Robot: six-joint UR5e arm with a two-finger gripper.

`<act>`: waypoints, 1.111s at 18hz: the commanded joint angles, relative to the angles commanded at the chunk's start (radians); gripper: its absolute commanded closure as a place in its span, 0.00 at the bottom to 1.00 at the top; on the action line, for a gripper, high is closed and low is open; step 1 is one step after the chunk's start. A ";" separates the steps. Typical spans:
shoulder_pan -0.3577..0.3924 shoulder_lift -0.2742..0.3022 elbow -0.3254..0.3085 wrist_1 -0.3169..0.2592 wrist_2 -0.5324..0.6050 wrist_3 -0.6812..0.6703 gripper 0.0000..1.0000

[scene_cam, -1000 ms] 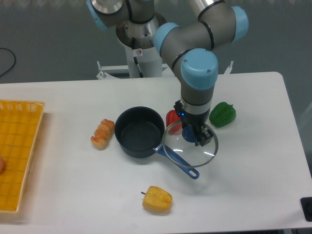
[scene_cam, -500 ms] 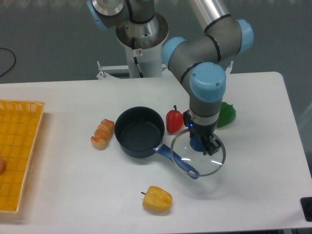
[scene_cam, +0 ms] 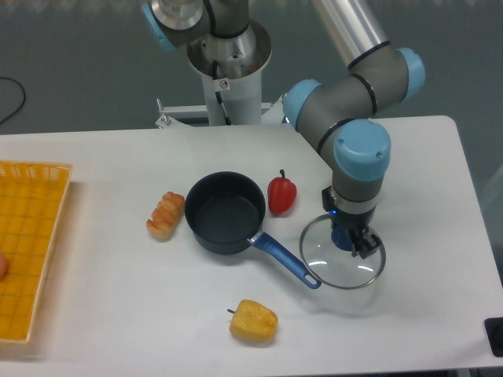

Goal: Place the lid on the table
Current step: 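Lower the held glass lid flat onto the table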

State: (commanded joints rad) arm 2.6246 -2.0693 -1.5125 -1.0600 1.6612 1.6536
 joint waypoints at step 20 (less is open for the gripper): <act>0.000 -0.071 -0.012 0.006 0.003 0.009 0.45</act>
State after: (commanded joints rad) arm 2.6246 -2.1399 -1.5248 -1.0538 1.6644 1.6628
